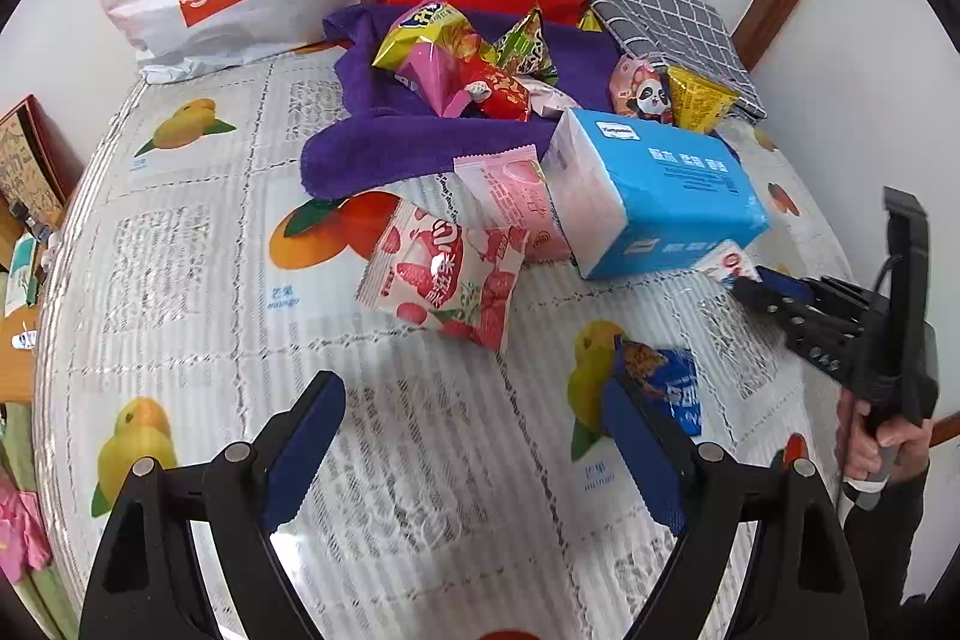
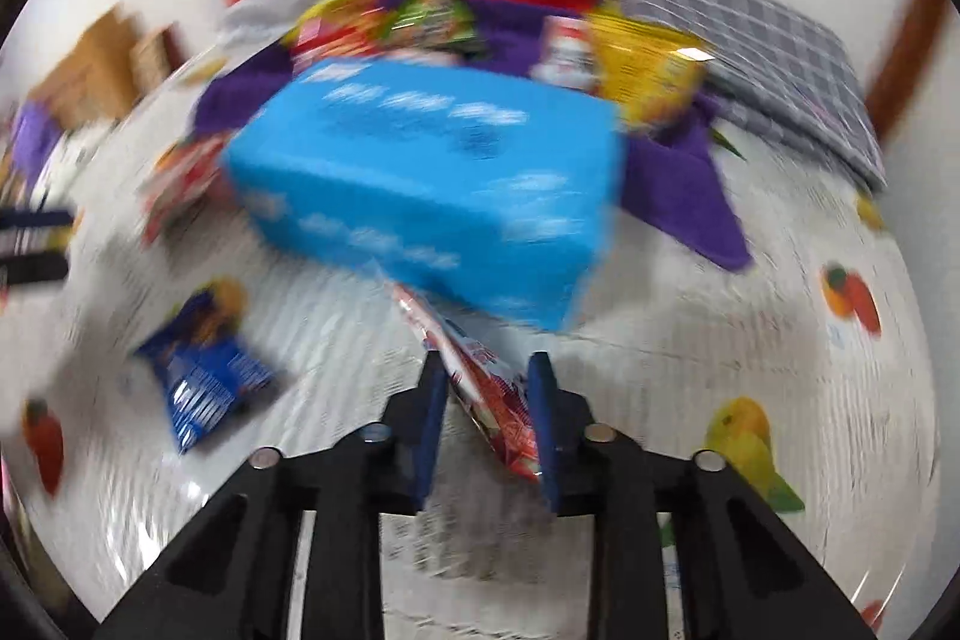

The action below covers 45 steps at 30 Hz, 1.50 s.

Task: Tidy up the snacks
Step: 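Grasp the pink strawberry candy bag with the left tool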

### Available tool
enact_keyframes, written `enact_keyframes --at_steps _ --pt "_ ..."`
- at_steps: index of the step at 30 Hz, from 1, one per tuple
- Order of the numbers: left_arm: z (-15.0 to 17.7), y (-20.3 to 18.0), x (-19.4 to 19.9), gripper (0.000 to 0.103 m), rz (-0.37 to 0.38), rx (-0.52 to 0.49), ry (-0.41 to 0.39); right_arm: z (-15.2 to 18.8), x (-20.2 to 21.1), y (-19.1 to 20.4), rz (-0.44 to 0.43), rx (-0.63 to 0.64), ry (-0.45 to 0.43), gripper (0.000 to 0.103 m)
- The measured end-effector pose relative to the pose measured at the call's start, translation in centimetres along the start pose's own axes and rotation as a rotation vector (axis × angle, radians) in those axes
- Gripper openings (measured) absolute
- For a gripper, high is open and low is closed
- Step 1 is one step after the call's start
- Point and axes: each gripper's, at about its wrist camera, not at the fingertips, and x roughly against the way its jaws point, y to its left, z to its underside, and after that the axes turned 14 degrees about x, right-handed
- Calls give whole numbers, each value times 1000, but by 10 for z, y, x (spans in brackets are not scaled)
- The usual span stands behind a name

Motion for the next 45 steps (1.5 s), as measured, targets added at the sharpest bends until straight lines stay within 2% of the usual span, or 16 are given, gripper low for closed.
enact_keyframes --at_steps 5,9,12,16,20,22,26,27,29,31,34,38,42,45 --pt "-11 -9 -15 87 -51 -29 -32 18 0 -16 -20 -67 -75 24" --pt "-21 -18 -30 87 -123 -77 -68 22 -1 -7 31 -32 -121 24" --pt "-24 -22 -44 85 -175 -113 -75 22 -2 -5 41 -25 -122 25" --pt "-27 -20 -59 85 -164 -111 -64 22 -3 -12 5 -49 -129 26" --pt "-28 -17 -68 81 -161 -105 -101 22 -5 -13 -9 -56 -130 26" --pt "-28 -17 -67 66 -155 -104 -134 22 -5 -12 -14 -57 -129 27" --pt "-22 -20 -67 57 -151 -113 -197 21 -7 -11 -24 -46 -122 30" --pt "-21 -20 -66 50 -141 -116 -197 20 -8 -10 -22 -40 -121 31" --pt "-20 -21 -65 49 -138 -114 -197 20 -8 -8 -16 -33 -118 32" --pt "-21 -20 -65 41 -123 -106 -195 20 -8 -9 -18 -32 -118 32" --pt "-20 -18 -63 36 -120 -89 -197 20 -8 -10 -25 -37 -122 32" --pt "-16 -16 -59 34 -114 -71 -190 20 -7 -11 -28 -39 -126 31" --pt "-10 -11 -50 32 -88 -36 -171 22 -4 -15 -66 -55 -151 29" --pt "-4 -7 -39 30 -61 -9 -161 22 -4 -14 -58 -53 -149 29"
